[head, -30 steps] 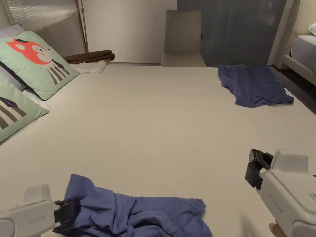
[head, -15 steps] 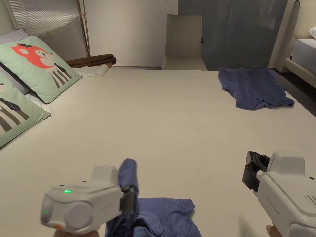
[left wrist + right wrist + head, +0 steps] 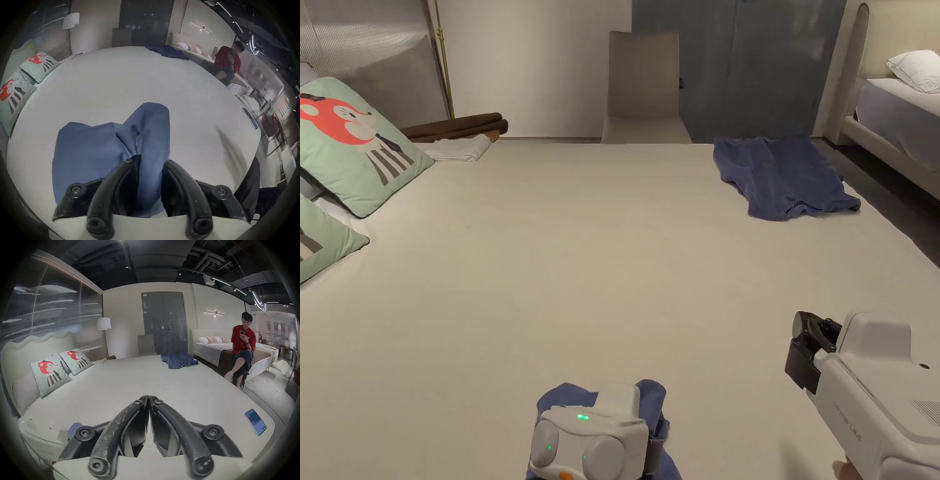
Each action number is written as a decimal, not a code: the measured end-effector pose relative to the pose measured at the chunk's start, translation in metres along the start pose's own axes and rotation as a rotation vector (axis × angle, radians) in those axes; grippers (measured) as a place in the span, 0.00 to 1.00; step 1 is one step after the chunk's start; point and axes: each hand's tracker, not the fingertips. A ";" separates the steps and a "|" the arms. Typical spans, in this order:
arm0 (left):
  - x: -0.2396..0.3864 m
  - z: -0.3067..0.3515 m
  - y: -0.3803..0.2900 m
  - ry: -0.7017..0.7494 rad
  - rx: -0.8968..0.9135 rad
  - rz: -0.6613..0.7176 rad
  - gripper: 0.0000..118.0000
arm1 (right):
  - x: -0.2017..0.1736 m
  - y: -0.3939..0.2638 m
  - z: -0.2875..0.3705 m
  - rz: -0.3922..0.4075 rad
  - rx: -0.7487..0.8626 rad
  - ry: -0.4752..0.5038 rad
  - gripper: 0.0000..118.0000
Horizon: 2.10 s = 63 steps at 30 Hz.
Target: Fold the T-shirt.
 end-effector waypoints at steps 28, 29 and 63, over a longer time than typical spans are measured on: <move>-0.051 0.044 -0.033 0.186 0.405 0.037 0.00 | 0.004 -0.001 0.000 -0.017 -0.006 0.005 0.00; -0.048 0.037 -0.036 0.177 0.379 0.032 0.00 | 0.005 -0.001 0.000 -0.017 -0.006 0.002 0.00; -0.069 0.132 0.016 0.206 0.723 0.004 0.00 | -0.022 0.020 0.019 0.033 0.109 0.044 0.00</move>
